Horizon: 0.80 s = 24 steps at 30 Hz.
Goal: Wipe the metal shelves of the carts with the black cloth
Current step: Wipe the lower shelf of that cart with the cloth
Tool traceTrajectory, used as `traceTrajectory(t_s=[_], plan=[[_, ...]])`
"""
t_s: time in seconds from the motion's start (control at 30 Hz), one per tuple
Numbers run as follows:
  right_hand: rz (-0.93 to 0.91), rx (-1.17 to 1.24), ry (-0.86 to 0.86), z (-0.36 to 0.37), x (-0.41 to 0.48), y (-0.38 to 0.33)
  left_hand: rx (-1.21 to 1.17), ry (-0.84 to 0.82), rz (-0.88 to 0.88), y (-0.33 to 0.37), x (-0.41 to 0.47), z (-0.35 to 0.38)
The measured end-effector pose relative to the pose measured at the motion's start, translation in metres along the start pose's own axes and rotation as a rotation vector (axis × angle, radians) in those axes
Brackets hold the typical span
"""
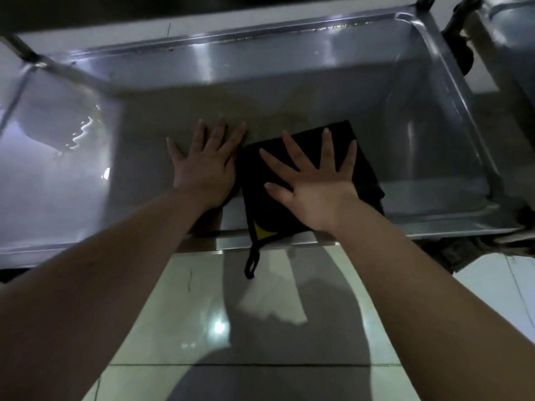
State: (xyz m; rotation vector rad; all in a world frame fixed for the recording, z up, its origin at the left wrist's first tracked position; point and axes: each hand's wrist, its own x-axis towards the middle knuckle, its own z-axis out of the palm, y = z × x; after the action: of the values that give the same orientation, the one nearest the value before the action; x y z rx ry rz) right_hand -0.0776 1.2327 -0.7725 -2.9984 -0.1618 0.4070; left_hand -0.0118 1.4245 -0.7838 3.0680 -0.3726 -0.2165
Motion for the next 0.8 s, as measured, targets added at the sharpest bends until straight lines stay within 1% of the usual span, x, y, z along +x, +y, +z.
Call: traceTrajectory(t_s=[0.17, 0.23, 0.37, 0.5, 0.57, 0.67, 0.73, 0.8], plan=[[0.127, 0.008, 0.026, -0.016, 0.067, 0.026, -0.018, 0.008, -0.007, 0.001, -0.007, 0.003], [0.17, 0.029, 0.007, -0.027, 0.098, 0.032, -0.019, 0.008, -0.006, 0.001, -0.005, 0.004], [0.197, 0.067, -0.034, -0.04, 0.125, 0.035, -0.037, -0.006, -0.012, 0.001, -0.005, 0.002], [0.146, 0.074, -0.008, -0.029, 0.082, 0.03, -0.057, -0.003, -0.027, -0.002, -0.006, 0.001], [0.144, 0.067, 0.0, -0.016, 0.036, 0.024, -0.055, 0.008, -0.028, 0.0, -0.006, 0.001], [0.131, 0.019, -0.051, 0.0, -0.032, 0.01, -0.045, 0.019, -0.027, 0.002, -0.007, 0.002], [0.106, -0.011, -0.076, 0.002, -0.045, 0.006, -0.033, 0.016, -0.027, 0.0, -0.008, 0.003], [0.101, 0.001, -0.067, -0.002, -0.026, 0.01, -0.032, 0.015, -0.024, -0.002, -0.008, 0.003]])
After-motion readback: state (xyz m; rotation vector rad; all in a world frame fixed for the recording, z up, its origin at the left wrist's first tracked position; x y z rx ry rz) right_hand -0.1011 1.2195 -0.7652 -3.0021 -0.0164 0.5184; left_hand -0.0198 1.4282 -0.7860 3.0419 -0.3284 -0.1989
